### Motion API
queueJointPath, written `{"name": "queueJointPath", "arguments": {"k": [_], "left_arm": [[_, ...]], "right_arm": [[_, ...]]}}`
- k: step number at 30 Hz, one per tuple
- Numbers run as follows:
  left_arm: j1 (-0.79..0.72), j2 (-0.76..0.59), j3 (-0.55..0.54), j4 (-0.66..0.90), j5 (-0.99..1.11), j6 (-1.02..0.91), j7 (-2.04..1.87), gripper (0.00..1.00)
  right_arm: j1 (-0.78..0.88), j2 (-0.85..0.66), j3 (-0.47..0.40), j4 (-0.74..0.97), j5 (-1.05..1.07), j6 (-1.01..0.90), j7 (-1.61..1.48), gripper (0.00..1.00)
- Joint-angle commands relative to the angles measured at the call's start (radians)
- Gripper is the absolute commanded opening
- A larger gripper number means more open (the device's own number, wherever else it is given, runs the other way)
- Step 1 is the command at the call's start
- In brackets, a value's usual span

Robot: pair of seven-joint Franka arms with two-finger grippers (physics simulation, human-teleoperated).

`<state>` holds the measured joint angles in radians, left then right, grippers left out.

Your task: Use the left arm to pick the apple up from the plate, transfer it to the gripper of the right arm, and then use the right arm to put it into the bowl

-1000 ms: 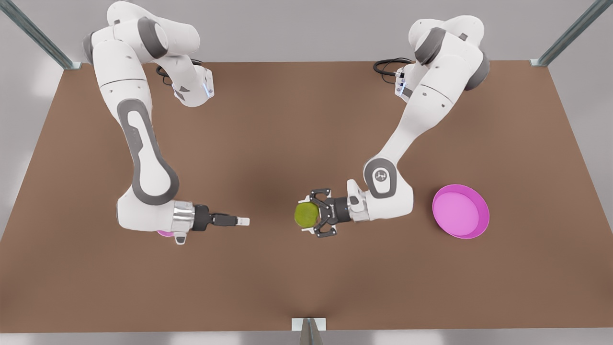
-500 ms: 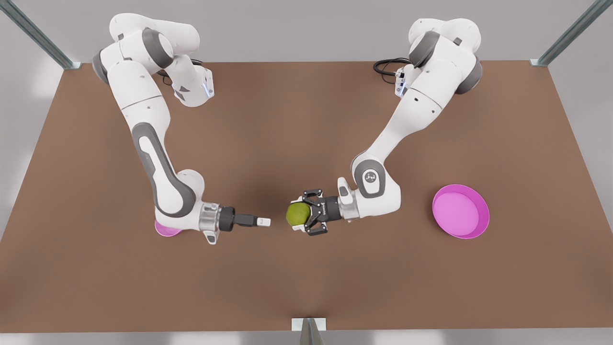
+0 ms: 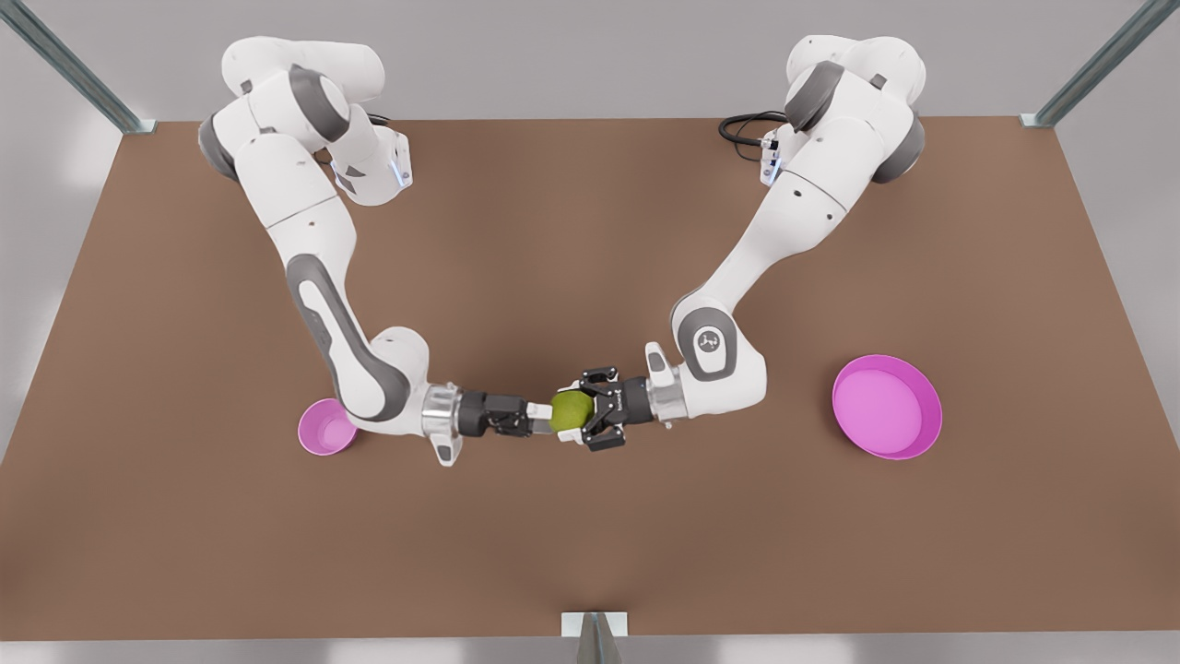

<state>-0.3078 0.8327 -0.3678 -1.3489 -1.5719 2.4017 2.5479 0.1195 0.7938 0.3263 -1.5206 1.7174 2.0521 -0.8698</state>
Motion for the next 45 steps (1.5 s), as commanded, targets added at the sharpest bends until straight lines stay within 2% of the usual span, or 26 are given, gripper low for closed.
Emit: {"name": "queueJointPath", "arguments": {"k": [1, 19, 22, 24, 29, 31, 38, 43, 45], "left_arm": [[0.000, -0.001, 0.000, 0.001, 0.004, -0.003, 0.135, 0.83], [0.003, -0.001, 0.000, 0.001, 0.004, -0.004, 0.133, 0.83], [0.003, -0.001, 0.000, 0.001, 0.004, -0.004, 0.133, 0.83], [0.003, 0.000, 0.000, 0.001, 0.004, -0.004, 0.133, 0.83], [0.004, 0.000, 0.001, 0.001, 0.006, -0.004, 0.133, 0.84], [0.004, -0.001, 0.000, 0.002, 0.004, -0.004, 0.129, 1.00], [0.006, -0.001, 0.001, 0.019, 0.007, -0.006, 0.101, 1.00], [0.015, -0.001, 0.010, 0.024, 0.010, -0.006, 0.097, 1.00], [0.087, -0.003, 0.024, 0.022, 0.124, -0.013, 0.026, 1.00]], "right_arm": [[0.002, 0.007, 0.000, 0.007, 0.008, 0.023, -0.294, 1.00], [0.058, 0.001, 0.002, -0.001, 0.094, 0.025, -0.317, 1.00], [0.057, -0.001, 0.028, 0.000, 0.114, 0.060, -0.321, 1.00], [0.057, -0.001, 0.028, 0.002, 0.114, 0.060, -0.322, 0.90], [0.054, -0.001, 0.027, 0.002, 0.111, 0.060, -0.327, 0.84], [0.054, -0.001, 0.028, 0.002, 0.111, 0.060, -0.327, 0.81], [0.039, -0.001, 0.017, 0.000, 0.103, 0.054, -0.325, 0.81], [-0.035, -0.024, 0.028, -0.044, 0.071, 0.033, -0.319, 0.81], [-0.063, -0.056, 0.030, -0.096, 0.065, 0.020, -0.318, 0.81]]}}
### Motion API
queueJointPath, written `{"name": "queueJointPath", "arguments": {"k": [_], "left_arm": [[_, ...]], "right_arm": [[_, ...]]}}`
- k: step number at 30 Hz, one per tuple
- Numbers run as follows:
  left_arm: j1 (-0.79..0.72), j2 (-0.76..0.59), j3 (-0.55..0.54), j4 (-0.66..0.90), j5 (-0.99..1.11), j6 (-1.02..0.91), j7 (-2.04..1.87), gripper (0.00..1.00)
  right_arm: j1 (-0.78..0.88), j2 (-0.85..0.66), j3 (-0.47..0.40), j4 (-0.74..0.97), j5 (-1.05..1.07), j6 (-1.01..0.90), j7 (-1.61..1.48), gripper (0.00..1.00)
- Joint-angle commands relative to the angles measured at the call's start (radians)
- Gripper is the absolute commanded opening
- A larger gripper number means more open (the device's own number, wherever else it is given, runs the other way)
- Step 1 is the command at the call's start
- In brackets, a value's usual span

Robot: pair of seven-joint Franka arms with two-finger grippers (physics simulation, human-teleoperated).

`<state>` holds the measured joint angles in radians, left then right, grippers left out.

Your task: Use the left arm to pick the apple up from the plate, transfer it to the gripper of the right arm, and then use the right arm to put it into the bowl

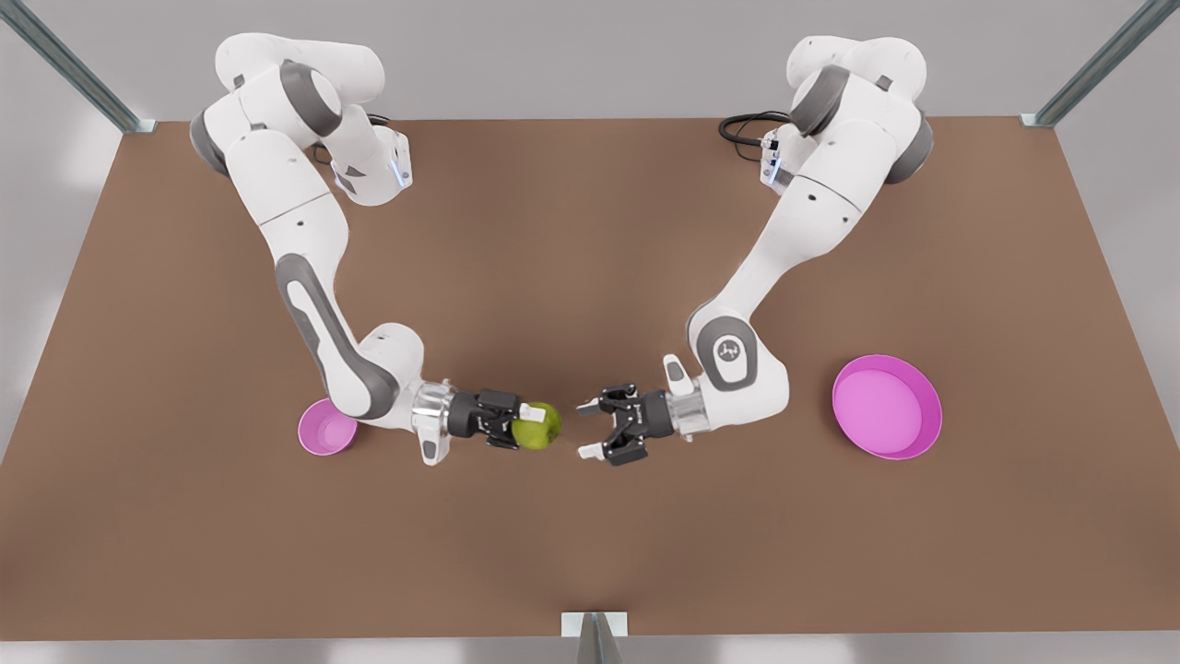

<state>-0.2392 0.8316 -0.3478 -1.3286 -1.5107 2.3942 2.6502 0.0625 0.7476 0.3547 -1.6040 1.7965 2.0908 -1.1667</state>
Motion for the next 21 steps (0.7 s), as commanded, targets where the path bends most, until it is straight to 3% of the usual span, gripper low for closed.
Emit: {"name": "queueJointPath", "arguments": {"k": [1, 3, 4, 6, 7, 9, 10, 12, 14, 15, 16, 21], "left_arm": [[0.073, -0.008, 0.006, -0.007, 0.231, -0.018, -0.203, 1.00], [0.164, -0.098, 0.012, -0.035, 0.737, -0.032, -0.709, 1.00], [0.188, -0.166, 0.021, -0.031, 1.118, -0.114, -1.087, 1.00], [0.257, -0.235, 0.032, -0.027, 1.297, -0.263, -1.372, 1.00], [0.267, -0.327, 0.122, -0.027, 1.330, -0.444, -1.587, 1.00], [0.241, -0.443, 0.127, -0.026, 1.606, -0.710, -2.231, 1.00], [0.244, -0.506, 0.125, -0.027, 1.610, -0.753, -2.468, 1.00], [0.285, -0.617, 0.133, -0.027, 1.583, -0.879, -2.514, 1.00], [0.241, -0.697, 0.216, -0.049, 1.506, -0.871, -2.587, 1.00], [0.235, -0.746, 0.234, -0.182, 1.505, -0.744, -2.587, 1.00], [0.224, -0.760, 0.259, -0.231, 1.498, -0.673, -2.583, 1.00], [0.209, -0.738, 0.283, -0.199, 1.494, -0.675, -2.587, 1.00]], "right_arm": [[-0.029, -0.027, 0.001, -0.039, -0.026, -0.026, -0.019, 0.81], [-0.089, -0.045, 0.001, -0.082, -0.082, -0.086, -0.014, 0.81], [-0.125, -0.070, 0.001, -0.117, -0.111, -0.095, -0.010, 0.81], [-0.193, -0.071, 0.001, -0.122, -0.210, -0.146, 0.030, 0.81], [-0.245, -0.071, 0.001, -0.123, -0.293, -0.187, 0.050, 0.81], [-0.323, -0.073, 0.001, -0.131, -0.402, -0.235, 0.067, 0.81], [-0.351, -0.071, 0.001, -0.134, -0.433, -0.255, 0.073, 0.81], [-0.411, -0.073, 0.001, -0.131, -0.506, -0.284, 0.107, 0.81], [-0.464, -0.071, 0.001, -0.128, -0.574, -0.307, 0.108, 0.81], [-0.481, -0.073, -0.002, -0.119, -0.611, -0.316, 0.128, 0.81], [-0.507, -0.073, -0.002, -0.114, -0.652, -0.318, 0.136, 0.81], [-0.599, -0.071, -0.010, -0.089, -0.838, -0.331, 0.154, 0.81]]}}
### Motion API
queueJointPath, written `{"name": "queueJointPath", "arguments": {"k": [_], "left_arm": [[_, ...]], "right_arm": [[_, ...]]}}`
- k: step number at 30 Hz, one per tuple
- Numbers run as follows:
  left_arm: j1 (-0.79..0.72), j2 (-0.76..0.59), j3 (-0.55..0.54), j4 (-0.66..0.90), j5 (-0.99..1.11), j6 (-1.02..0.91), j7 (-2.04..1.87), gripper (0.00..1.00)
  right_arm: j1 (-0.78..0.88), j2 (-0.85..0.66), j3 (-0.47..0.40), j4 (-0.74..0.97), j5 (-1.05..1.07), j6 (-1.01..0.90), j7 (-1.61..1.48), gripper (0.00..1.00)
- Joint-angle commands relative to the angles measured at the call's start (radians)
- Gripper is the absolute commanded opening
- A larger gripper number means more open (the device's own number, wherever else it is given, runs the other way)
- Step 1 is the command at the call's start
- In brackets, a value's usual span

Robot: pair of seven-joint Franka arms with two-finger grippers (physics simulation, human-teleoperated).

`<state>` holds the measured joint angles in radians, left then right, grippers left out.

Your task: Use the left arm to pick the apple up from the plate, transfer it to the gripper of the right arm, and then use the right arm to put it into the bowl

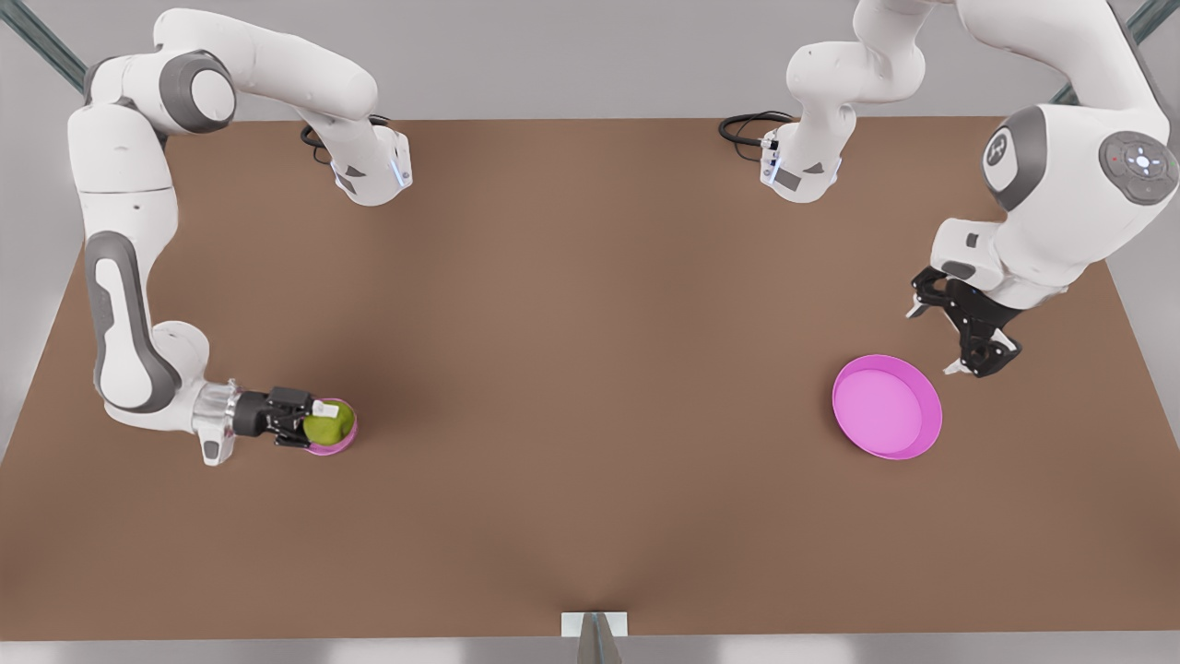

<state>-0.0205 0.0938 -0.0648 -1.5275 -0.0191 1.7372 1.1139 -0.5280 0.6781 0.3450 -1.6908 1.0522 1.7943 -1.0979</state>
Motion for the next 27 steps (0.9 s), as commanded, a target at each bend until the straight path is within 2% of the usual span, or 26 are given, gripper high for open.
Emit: {"name": "queueJointPath", "arguments": {"k": [1, 5, 11, 15, 17, 18, 23, 25, 27], "left_arm": [[-0.010, 0.012, 0.000, 0.018, 0.002, -0.018, -1.054, 1.00], [-0.009, 0.033, 0.002, 0.017, 0.002, -0.018, -1.051, 1.00], [-0.012, 0.041, 0.000, 0.015, 0.001, -0.030, -1.053, 1.00], [-0.012, 0.041, 0.000, 0.015, 0.002, -0.033, -1.053, 1.00], [-0.012, 0.041, 0.000, 0.015, 0.001, -0.033, -1.053, 1.00], [-0.012, 0.041, 0.002, 0.015, 0.002, -0.033, -1.053, 1.00], [-0.012, 0.038, 0.000, 0.015, 0.001, -0.045, -1.054, 1.00], [-0.012, 0.038, 0.000, 0.015, 0.002, -0.045, -1.054, 1.00], [-0.012, 0.038, -0.003, 0.017, 0.001, -0.045, -1.057, 1.00]], "right_arm": [[-0.012, 0.000, -0.004, 0.017, -0.145, -0.035, 0.087, 0.81], [-0.020, 0.008, -0.014, 0.057, -0.316, 0.019, 0.110, 0.81], [-0.021, 0.037, -0.015, 0.060, -0.448, 0.142, 0.107, 0.81], [-0.023, 0.047, -0.017, 0.059, -0.457, 0.149, 0.099, 0.82], [-0.023, 0.054, -0.017, 0.059, -0.471, 0.158, 0.099, 0.97], [-0.021, 0.052, -0.017, 0.059, -0.471, 0.160, 0.101, 1.00], [-0.017, 0.047, -0.015, 0.071, -0.480, 0.152, 0.113, 1.00], [-0.007, 0.047, 0.006, 0.222, -0.716, 0.126, 0.266, 1.00], [0.060, 0.043, 0.014, 0.410, -0.848, 0.010, 0.401, 1.00]]}}
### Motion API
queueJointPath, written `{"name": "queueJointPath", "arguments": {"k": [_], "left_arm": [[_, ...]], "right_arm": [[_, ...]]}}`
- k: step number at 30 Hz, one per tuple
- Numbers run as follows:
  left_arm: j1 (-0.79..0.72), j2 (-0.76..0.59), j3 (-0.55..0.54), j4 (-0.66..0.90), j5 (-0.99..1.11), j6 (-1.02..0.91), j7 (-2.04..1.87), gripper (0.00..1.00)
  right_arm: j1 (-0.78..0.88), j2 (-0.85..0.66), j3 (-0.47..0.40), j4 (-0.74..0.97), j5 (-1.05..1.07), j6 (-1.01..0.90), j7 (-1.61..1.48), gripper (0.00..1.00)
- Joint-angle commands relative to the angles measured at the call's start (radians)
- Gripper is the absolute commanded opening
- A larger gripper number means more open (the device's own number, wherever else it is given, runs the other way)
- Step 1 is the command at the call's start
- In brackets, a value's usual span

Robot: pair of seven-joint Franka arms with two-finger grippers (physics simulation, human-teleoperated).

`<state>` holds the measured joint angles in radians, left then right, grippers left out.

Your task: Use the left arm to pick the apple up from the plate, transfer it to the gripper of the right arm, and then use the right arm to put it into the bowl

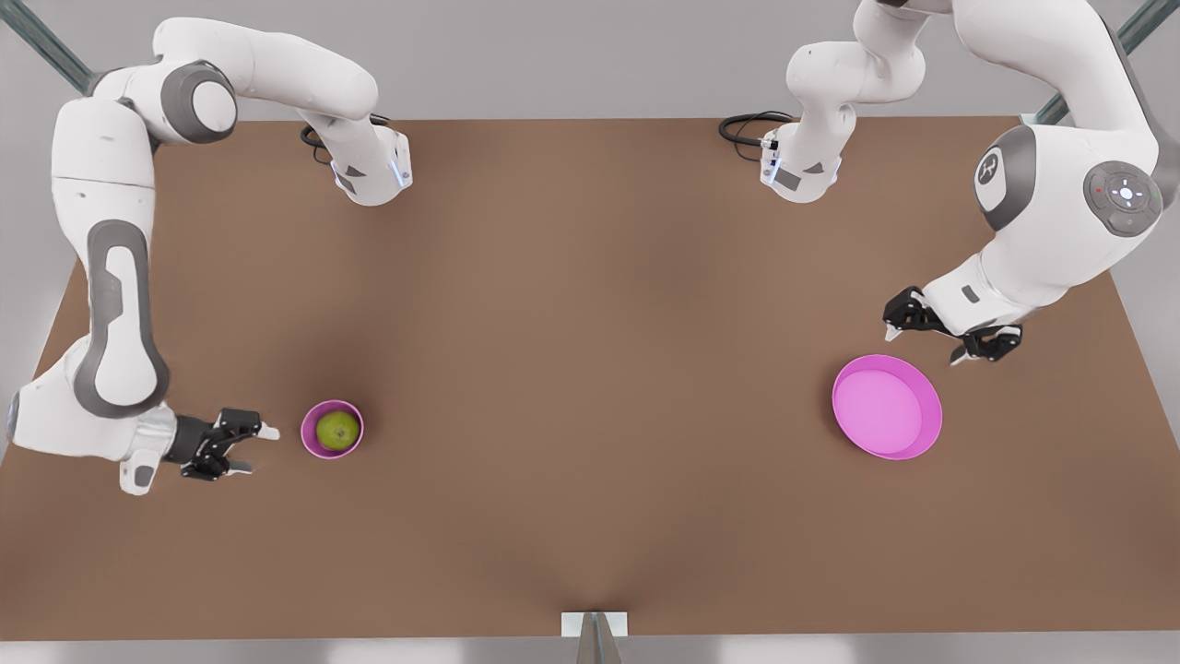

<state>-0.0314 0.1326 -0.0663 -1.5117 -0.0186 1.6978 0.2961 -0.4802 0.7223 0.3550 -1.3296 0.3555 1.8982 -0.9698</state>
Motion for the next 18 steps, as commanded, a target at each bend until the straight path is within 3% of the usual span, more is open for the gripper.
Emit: {"name": "queueJointPath", "arguments": {"k": [1, 3, 5, 6, 7, 8, 10, 18], "left_arm": [[-0.004, -0.002, -0.001, 0.001, 0.000, -0.006, -0.239, 1.00], [-0.008, -0.002, -0.001, 0.001, 0.002, -0.006, -0.239, 1.00], [-0.015, 0.001, -0.001, 0.004, 0.005, -0.004, -0.239, 1.00], [-0.015, 0.002, -0.001, 0.008, 0.006, -0.004, -0.241, 1.00], [-0.013, 0.012, -0.001, 0.018, 0.006, -0.004, -0.245, 1.00], [-0.013, 0.027, -0.001, 0.025, 0.006, -0.007, -0.249, 1.00], [-0.013, 0.084, 0.000, 0.071, 0.009, -0.067, -0.275, 1.00], [-0.010, 0.114, 0.000, 0.074, 0.014, -0.066, -0.267, 1.00]], "right_arm": [[0.055, -0.029, 0.010, 0.110, -0.266, -0.096, 0.374, 1.00], [0.146, -0.191, 0.016, 0.109, -0.446, -0.125, 0.621, 1.00], [0.190, -0.388, 0.009, 0.087, -0.469, -0.323, 0.855, 1.00], [0.305, -0.529, -0.118, -0.034, -0.464, -0.335, 0.939, 1.00], [0.449, -0.569, -0.275, -0.072, -0.442, -0.340, 0.953, 1.00], [0.497, -0.636, -0.341, -0.183, -0.405, -0.324, 1.029, 1.00], [0.565, -0.610, -0.399, -0.151, -0.403, -0.334, 1.034, 1.00], [0.571, -0.570, -0.393, -0.117, -0.403, -0.340, 1.040, 1.00]]}}
